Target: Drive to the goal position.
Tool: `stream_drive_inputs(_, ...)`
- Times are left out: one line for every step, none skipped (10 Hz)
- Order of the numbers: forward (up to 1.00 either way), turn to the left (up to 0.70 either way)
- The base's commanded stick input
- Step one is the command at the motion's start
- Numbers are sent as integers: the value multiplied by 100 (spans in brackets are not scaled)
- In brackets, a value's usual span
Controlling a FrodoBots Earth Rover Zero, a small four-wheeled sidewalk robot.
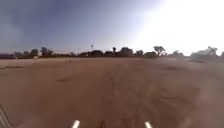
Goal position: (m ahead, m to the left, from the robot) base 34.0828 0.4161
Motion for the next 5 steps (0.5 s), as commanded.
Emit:
stream_drive_inputs(100, 13)
stream_drive_inputs(100, 34)
stream_drive_inputs(100, 0)
stream_drive_inputs(100, 0)
stream_drive_inputs(100, 0)
